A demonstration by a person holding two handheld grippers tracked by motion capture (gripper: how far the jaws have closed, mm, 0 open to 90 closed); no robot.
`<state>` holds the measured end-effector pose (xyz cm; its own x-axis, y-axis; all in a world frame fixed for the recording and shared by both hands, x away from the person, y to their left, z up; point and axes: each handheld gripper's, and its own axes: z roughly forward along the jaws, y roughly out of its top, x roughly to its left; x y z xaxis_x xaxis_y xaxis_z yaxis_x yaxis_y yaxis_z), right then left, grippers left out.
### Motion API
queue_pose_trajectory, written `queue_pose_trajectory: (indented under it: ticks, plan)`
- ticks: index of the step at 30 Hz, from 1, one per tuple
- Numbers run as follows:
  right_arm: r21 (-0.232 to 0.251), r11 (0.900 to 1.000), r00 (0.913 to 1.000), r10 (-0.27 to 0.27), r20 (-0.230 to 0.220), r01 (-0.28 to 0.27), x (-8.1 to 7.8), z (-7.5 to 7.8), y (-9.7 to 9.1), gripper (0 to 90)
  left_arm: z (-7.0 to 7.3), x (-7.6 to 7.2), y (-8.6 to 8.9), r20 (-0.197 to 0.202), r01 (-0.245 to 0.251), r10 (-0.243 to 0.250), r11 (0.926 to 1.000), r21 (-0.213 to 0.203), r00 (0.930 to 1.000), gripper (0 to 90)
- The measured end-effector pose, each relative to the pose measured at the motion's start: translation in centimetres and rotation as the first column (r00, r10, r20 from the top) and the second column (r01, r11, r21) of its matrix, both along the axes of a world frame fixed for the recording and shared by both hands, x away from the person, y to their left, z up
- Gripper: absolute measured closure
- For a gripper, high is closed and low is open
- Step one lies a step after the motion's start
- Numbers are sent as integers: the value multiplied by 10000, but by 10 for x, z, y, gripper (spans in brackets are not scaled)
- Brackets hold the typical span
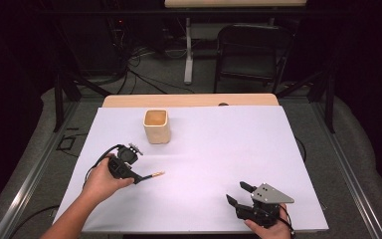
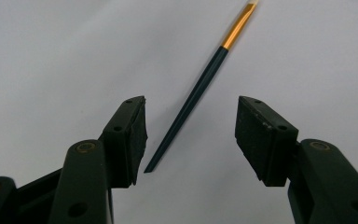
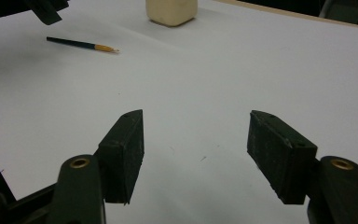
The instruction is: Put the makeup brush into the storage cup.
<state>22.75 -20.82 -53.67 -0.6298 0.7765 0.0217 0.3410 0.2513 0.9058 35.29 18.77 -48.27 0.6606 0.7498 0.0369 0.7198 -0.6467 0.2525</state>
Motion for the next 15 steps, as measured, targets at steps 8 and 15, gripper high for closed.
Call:
queue_pose_trajectory:
  ticks: [8, 15]
  plan:
    - [-4, 10000, 10000, 31, -14, -31, 0, 0, 0, 362, 2, 3, -10, -14, 317, -317, 9992, 262, 9995, 441]
    - [-9, 10000, 10000, 65, -25, -65, 0, 0, 1, 362, -1, 8, -18, -55, 506, -505, 9981, 356, 9987, 447]
